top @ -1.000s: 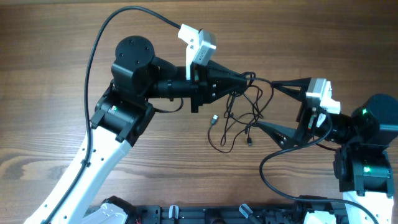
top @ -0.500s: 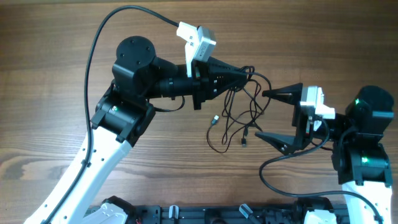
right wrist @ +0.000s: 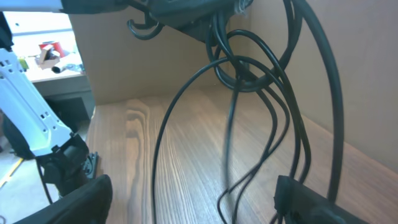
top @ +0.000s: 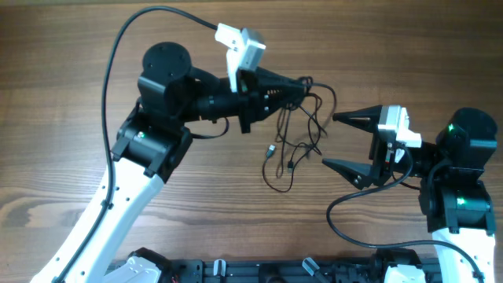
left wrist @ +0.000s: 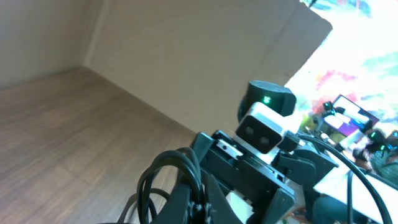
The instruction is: Untangle cables
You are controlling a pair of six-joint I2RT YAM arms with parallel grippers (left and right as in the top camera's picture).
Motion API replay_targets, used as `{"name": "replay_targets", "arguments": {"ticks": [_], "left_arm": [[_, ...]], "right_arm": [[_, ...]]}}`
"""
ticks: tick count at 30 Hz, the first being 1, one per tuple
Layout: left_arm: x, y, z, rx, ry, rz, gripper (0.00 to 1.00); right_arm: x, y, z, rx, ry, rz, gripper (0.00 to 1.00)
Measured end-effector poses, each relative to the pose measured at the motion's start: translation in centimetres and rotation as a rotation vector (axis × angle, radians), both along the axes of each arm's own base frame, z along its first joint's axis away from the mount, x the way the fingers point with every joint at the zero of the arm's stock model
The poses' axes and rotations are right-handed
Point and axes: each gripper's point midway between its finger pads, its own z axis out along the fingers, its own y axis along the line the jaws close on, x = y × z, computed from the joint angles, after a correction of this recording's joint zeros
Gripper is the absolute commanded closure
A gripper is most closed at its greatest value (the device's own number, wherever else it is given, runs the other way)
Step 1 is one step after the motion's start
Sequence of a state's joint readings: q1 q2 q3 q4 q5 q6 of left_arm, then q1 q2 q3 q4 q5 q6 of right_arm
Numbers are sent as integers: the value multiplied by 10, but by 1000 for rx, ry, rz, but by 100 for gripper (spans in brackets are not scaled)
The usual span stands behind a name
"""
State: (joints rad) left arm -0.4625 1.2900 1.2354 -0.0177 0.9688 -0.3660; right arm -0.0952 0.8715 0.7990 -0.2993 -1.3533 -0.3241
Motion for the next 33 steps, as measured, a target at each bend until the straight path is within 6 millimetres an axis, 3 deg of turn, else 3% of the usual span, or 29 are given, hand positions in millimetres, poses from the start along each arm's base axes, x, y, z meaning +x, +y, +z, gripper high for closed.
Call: {"name": "replay_targets", "arguments": {"ticks": [2, 4, 5, 9, 13, 14, 16, 17, 18, 21, 29, 33], "left_arm": [[-9, -8, 2, -5, -8, -30, 96], [-15, -15, 3, -9, -15, -47, 96], [-16, -17, 3, -9, -16, -46, 96], [-18, -23, 4, -11, -21, -37, 96], [-26, -30, 6, -18, -31, -58, 96], [-27, -31, 7, -18, -31, -63, 96], [-28, -31, 7, -20, -33, -64, 96], [-28, -31, 7, -21, -34, -64, 96], [-28, -31, 8, -21, -35, -64, 96], [-28, -31, 8, -22, -36, -64, 96], [-27, -31, 18, -57, -48, -59, 96], [-9, -28, 4, 2, -58, 46, 96]], "right_arm": [[-1, 0, 0, -1, -10, 6, 57], [-2, 1, 1, -1, -20, 13, 67], [-2, 1, 1, 0, -20, 16, 79], [-4, 1, 1, 2, -21, 23, 95], [-4, 1, 2, 4, -21, 26, 93], [-4, 1, 1, 4, -17, 24, 67], [-2, 0, 0, 4, 9, 8, 48], [-1, 0, -1, 3, 12, 2, 28], [0, 0, -1, 3, 16, -2, 28], [0, 0, -1, 3, 20, -6, 93], [2, -1, -2, 6, 40, -13, 96], [-11, 3, 4, 40, 48, 64, 96]]}}
